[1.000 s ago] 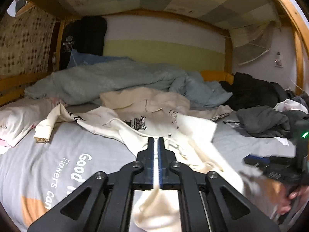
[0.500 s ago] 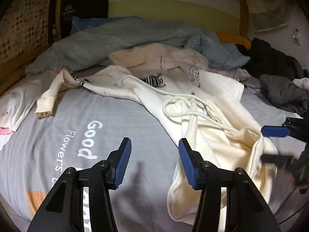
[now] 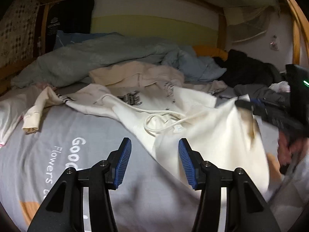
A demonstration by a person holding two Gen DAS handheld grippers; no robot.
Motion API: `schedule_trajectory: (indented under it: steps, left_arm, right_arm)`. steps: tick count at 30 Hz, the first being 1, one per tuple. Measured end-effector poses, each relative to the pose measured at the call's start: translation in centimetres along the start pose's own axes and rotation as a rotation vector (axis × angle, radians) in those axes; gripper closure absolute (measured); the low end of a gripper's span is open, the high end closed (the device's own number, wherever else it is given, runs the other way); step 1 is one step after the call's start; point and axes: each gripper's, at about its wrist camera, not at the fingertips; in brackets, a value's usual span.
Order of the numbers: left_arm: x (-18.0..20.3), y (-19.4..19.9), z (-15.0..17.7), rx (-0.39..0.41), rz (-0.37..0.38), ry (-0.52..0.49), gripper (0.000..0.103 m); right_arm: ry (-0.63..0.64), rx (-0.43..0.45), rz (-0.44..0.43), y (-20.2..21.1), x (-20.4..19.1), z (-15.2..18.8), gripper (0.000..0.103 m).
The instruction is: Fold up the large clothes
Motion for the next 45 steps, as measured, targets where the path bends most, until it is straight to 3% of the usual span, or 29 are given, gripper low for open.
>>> schedule_trajectory:
  steps: [3,5,8,12,16,19,22,24,26,27,31,33,34,36,37,38,40,45]
  left_arm:
    - [0.7,-1.3,-0.1,-0.033,0.018,-0.031,0.053]
    - [1.2,-2.4,-0.3,-0.056,0.043,-0.026,0.049]
    - [1.9,-4.1,-0.9,-0.086,0.117,0.002,0.044]
    - [3.4,-6.3,-2.5,-0.099,0.172,-0.009,0.033]
    - [4.9,-10.3,-2.5,-0.236,0.246,-0.041,0.026]
    - [5.5,-12.3,-1.4,-0.293,0.287,-0.012,0.025]
    - [5.3,-11.3,-1.1,-0.237,0.356,0.040,0.024]
    - [5.3,-9.7,-1.0,-0.182,0.438,0.055,0.014]
    - [6.4,-8.4,-0.6,-0.166,0.470,-0.012,0.000]
    - [7.2,-7.9,-0.3,-0.156,0.428,-0.070,0.000]
    - [9.9,-8.3,0.9,-0.082,0.104,-0.245,0.000]
    - [10.3,-9.0,0.9,-0.057,-0.025,-0.272,0.000]
    - [10.3,-9.1,0.8,-0.050,-0.040,-0.271,0.000]
    - [9.7,-9.4,0.5,-0.040,-0.067,-0.237,0.008]
    - [9.1,-9.5,0.2,-0.036,-0.067,-0.213,0.026]
    - [8.4,-9.4,0.1,-0.034,-0.050,-0.192,0.054]
    - [7.5,-9.1,-0.2,-0.035,-0.002,-0.161,0.088]
    - [5.7,-7.1,-1.5,0.043,-0.038,-0.097,0.091]
  right_arm:
    - [-0.111,-0.026,0.179,-0.8,5.1,0.3,0.091]
    - [-0.180,-0.087,0.232,-2.0,7.7,1.6,0.091]
    - [-0.229,-0.145,0.199,-3.2,9.2,3.6,0.091]
    - [-0.166,-0.108,0.162,-2.8,7.6,3.4,0.090]
    - [-0.173,-0.090,0.140,-2.9,7.4,3.1,0.090]
    - [-0.191,-0.100,0.126,-2.7,7.7,3.7,0.089]
    - [-0.211,-0.110,0.122,-2.7,8.3,4.1,0.088]
    - [-0.225,-0.115,0.116,-2.8,8.5,4.1,0.082]
    - [-0.226,-0.115,0.124,-2.9,8.5,4.1,0.076]
    - [-0.224,-0.117,0.126,-3.0,8.4,4.1,0.076]
    - [-0.218,-0.116,0.125,-3.0,8.0,4.0,0.074]
    - [-0.218,-0.115,0.113,-2.9,7.9,4.0,0.062]
    - [-0.222,-0.115,0.104,-2.9,7.9,4.1,0.056]
    - [-0.249,-0.109,0.078,-2.7,8.0,4.2,0.031]
    - [-0.261,-0.106,0.067,-2.7,8.0,4.2,0.025]
    - [-0.265,-0.104,0.066,-2.6,8.0,4.2,0.023]
    - [-0.251,-0.097,0.083,-2.6,7.6,4.1,0.017]
    - [-0.189,-0.101,0.128,-2.8,6.6,4.2,0.017]
Point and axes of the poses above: each gripper's, at about its wrist camera, not at the fingertips, and y roughly against the way its jaws point, x to its right, z to its underside, and after that the axes turned 1 degree about -z, right-handed
